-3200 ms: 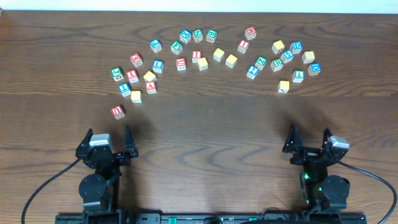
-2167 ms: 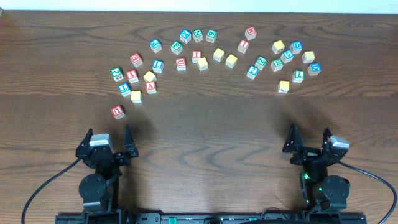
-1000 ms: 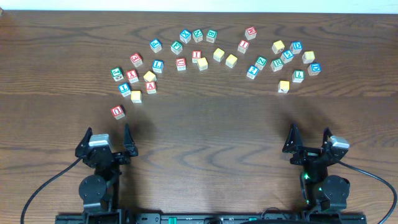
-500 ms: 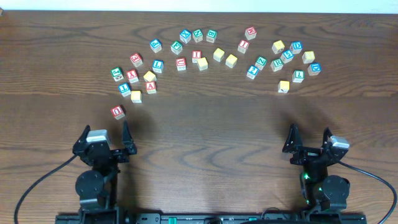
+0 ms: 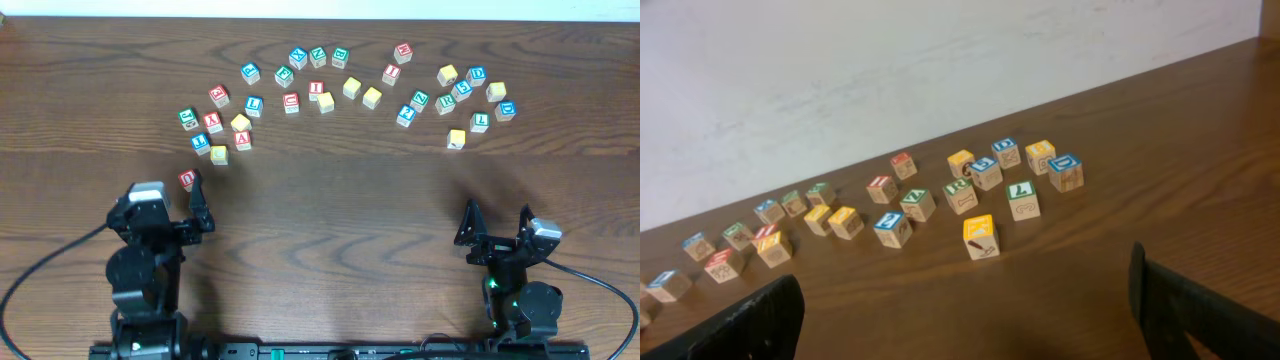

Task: Spell out CORL
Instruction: 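Move the left gripper over the yellow-lettered C block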

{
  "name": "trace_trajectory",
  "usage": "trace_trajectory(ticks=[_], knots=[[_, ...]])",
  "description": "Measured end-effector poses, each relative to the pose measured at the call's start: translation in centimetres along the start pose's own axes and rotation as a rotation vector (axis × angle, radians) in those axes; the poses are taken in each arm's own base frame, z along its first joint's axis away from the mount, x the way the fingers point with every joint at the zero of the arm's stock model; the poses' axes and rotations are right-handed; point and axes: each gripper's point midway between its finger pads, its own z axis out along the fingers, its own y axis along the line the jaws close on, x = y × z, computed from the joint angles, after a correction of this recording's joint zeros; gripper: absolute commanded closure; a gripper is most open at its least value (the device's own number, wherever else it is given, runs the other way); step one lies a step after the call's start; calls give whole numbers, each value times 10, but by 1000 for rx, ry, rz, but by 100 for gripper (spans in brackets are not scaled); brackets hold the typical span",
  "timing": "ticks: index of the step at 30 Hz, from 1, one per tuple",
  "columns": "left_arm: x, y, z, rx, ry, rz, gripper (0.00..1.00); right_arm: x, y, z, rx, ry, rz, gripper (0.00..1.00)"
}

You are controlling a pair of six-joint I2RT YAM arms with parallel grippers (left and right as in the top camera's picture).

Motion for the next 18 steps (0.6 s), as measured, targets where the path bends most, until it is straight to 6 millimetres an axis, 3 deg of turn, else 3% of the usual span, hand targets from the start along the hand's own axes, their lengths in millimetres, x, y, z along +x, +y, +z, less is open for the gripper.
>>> trace_trajectory(ticks=[9,18], knots=[[-15,-6,18,25,181,-3,2,0,0,0,0,0,0,1],[-9,-18,40,83,527,-20,2,0,0,0,0,0,0,1]])
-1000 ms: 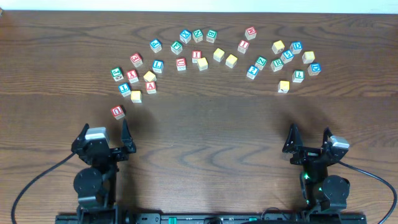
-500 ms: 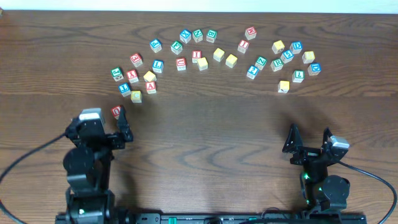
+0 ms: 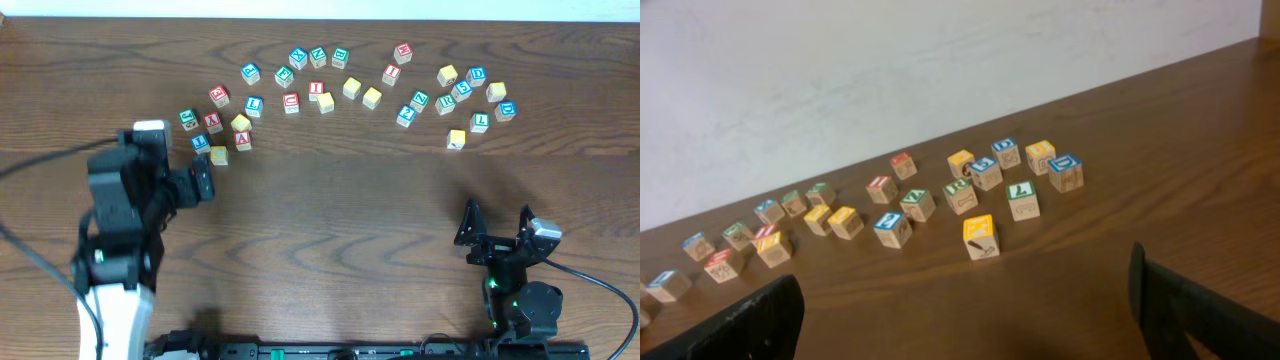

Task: Spell out CORL
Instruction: 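Move the left gripper over the yellow-lettered C block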

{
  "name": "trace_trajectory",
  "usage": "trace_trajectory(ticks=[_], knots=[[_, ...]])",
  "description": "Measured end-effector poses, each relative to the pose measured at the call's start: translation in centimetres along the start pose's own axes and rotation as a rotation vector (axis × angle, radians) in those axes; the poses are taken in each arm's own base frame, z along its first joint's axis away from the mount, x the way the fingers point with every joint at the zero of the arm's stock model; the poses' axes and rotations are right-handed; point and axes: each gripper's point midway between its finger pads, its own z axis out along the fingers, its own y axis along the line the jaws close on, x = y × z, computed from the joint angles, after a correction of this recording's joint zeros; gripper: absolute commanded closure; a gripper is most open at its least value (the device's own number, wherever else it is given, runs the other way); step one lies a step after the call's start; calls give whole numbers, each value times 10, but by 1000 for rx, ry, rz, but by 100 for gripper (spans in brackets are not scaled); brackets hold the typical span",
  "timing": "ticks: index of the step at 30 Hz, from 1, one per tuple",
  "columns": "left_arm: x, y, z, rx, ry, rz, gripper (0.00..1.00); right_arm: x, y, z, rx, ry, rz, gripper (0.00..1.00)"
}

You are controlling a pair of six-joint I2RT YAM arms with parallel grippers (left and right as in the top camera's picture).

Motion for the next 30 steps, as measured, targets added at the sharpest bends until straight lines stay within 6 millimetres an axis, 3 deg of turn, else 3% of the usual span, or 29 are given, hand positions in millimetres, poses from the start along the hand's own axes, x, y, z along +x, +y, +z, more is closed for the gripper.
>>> trace_trajectory(ticks=[3,7,10,16,30], knots=[[0,-4,5,19,162,-20,2,0,0,0,0,0,0,1],[-17,-7,3,33,285,-37,2,0,0,0,0,-1,0,1],[-41,-9,5,38,270,-35,3,0,0,0,0,-1,0,1],[-70,-9,16,44,171,-23,2,0,0,0,0,-1,0,1],[-71,-13,23,67,174,-65,0,0,0,0,0,-2,-1,1]])
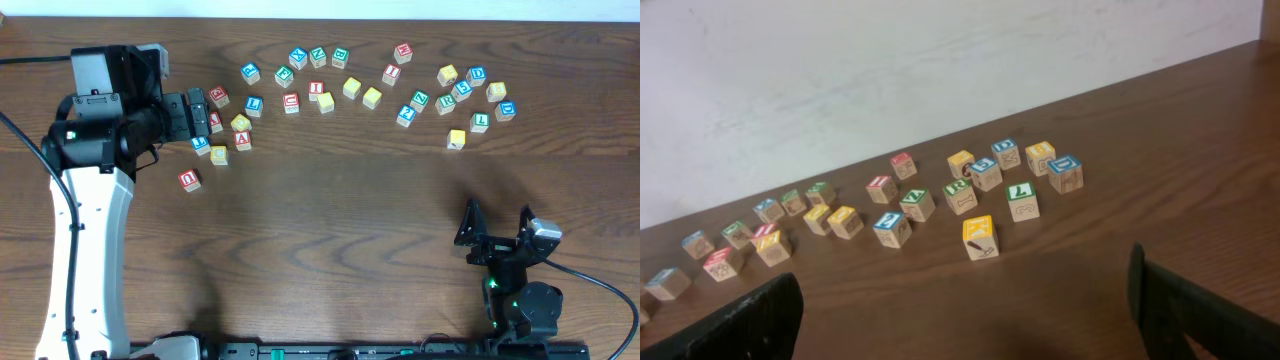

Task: Spell out CORL
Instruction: 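Move the left gripper over the yellow-lettered C block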

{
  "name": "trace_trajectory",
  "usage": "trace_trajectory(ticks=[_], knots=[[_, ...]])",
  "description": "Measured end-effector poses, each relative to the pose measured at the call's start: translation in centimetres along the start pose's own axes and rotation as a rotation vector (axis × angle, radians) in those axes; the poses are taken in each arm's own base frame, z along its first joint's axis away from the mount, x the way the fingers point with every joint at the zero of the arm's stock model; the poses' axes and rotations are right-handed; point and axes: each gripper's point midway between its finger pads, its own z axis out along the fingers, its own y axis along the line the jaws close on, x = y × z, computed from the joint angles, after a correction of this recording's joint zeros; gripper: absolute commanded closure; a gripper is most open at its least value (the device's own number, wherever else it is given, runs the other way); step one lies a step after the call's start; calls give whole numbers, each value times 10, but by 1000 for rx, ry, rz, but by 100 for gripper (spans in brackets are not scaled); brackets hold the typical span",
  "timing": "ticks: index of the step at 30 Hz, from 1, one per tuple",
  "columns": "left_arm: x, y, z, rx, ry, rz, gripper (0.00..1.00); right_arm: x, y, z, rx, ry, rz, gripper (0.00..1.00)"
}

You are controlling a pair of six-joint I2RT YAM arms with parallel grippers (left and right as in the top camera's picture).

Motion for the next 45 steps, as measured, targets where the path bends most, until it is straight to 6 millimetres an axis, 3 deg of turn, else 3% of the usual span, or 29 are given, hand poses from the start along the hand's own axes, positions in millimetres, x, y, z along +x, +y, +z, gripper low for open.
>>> trace_trajectory(ticks=[4,9,16,20,34,45], knots=[[1,0,0,0,2,-9,9,0,0,0,0,0,0,1],[13,3,11,-5,62,-35,9,0,0,0,0,0,0,1],[35,-9,54,-54,187,10,9,0,0,0,0,0,0,1],[52,-16,75,-119,254,25,20,0,0,0,0,0,0,1],[96,8,152,-265,422,-64,30,0,0,0,0,0,0,1],[102,17,176,-275,435,-79,34,0,0,0,0,0,0,1]])
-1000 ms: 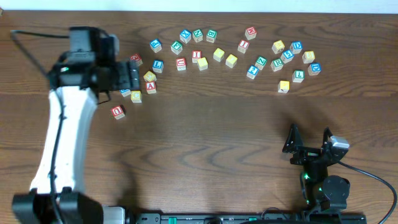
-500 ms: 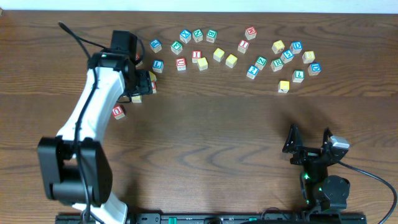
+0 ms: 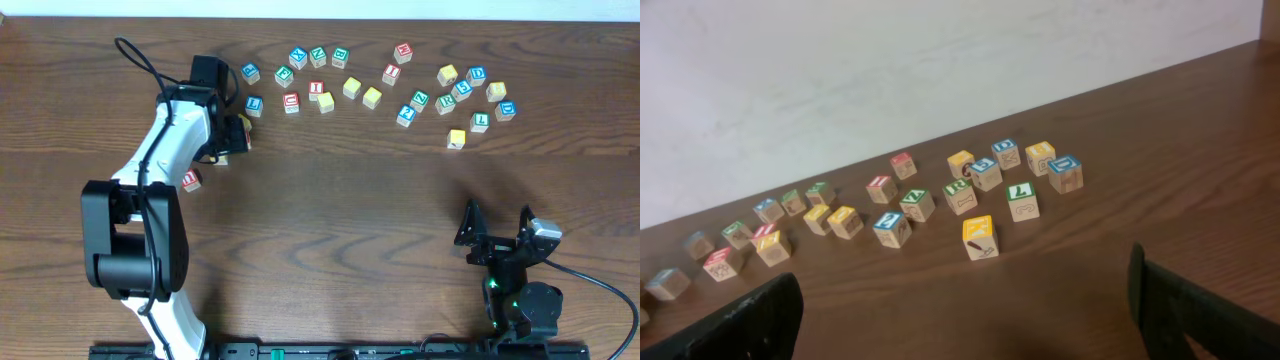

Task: Spell out CORL
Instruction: 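Move the left gripper over the yellow-lettered C block, then lower the left gripper and close it on the C block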

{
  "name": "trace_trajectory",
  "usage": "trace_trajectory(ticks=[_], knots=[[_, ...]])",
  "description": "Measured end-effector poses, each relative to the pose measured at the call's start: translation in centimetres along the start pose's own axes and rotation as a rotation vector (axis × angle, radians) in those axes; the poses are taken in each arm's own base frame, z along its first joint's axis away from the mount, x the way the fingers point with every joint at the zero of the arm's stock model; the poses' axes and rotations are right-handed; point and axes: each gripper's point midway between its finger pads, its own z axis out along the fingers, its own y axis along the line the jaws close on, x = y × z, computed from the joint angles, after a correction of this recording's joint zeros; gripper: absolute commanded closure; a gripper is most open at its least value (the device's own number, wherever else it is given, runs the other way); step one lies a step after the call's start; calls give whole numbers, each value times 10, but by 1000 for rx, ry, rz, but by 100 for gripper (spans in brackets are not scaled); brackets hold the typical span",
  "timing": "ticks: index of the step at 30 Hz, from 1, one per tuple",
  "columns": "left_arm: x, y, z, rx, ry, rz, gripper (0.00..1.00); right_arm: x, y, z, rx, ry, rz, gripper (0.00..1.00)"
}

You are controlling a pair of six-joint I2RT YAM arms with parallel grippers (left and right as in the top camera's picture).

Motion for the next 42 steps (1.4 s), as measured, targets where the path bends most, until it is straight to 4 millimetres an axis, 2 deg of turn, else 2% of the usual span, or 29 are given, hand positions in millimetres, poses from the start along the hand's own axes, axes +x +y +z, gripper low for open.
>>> trace_trajectory(ticks=[7,18,21,26,32,42], knots=[[-3,12,2,7,5,6,35,0,0,0,0,0,0,1],[-3,9,4,36,9,41,37,0,0,0,0,0,0,1],[-1,8,10,36,25,46,42,0,0,0,0,0,0,1],[5,9,24,29,59,51,43,0,0,0,0,0,0,1],[4,8,31,28,64,51,44,0,0,0,0,0,0,1],[-1,6,32,36,44,50,49,0,0,0,0,0,0,1]])
